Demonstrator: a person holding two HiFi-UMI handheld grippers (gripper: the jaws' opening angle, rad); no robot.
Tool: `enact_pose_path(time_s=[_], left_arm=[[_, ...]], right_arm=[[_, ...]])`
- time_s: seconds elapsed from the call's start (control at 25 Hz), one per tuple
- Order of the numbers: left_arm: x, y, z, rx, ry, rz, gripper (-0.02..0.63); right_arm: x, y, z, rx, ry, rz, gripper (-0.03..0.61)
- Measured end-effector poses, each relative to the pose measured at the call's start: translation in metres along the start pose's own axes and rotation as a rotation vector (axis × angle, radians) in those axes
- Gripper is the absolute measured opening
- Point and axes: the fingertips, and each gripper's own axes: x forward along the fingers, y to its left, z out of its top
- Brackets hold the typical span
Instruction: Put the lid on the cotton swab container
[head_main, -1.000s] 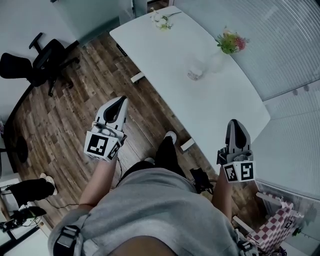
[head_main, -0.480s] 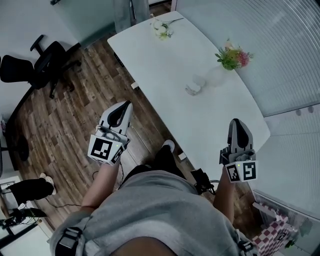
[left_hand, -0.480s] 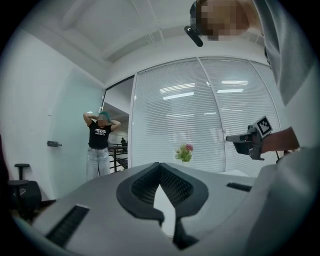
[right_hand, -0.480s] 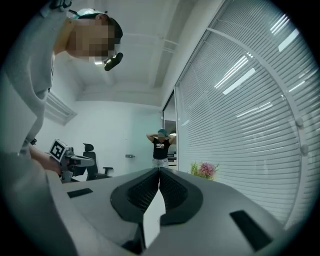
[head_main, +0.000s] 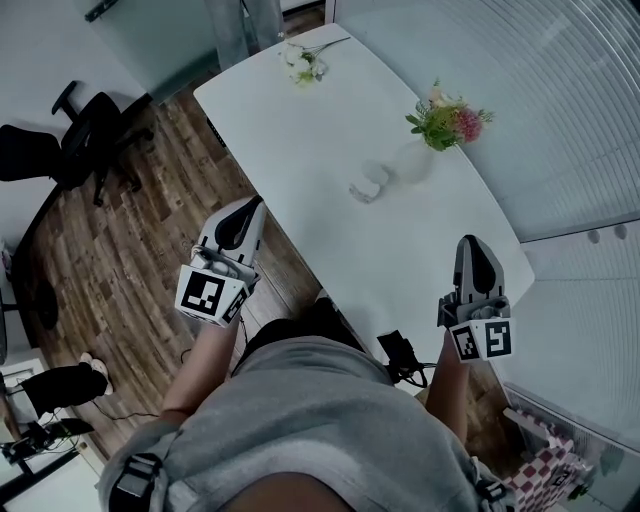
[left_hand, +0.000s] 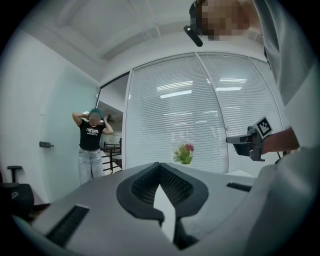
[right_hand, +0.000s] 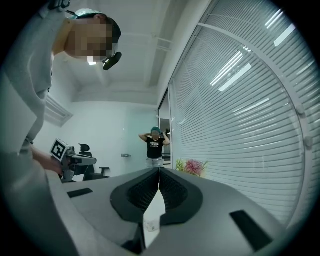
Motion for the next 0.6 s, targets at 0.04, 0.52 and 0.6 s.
enact_pose_path(time_s=[0.04, 0.52, 0.6], left_arm=[[0.006, -0.003, 0.000, -0.001, 0.000, -0.002, 0.006], [0.048, -0.013, -0.007, -0.007, 0.032, -0.069, 0.006], [0.055, -0.012, -0.007, -0.005, 0.030, -0.091, 0.006]], right_arm=[[0.002, -0.005, 0.000, 0.001, 0.002, 0.003, 0.026], [0.012, -0.031, -0.003, 0.003, 0.014, -0.032, 0.026], [0.014, -0.032, -0.005, 0.007, 0.018, -0.050, 0.026]])
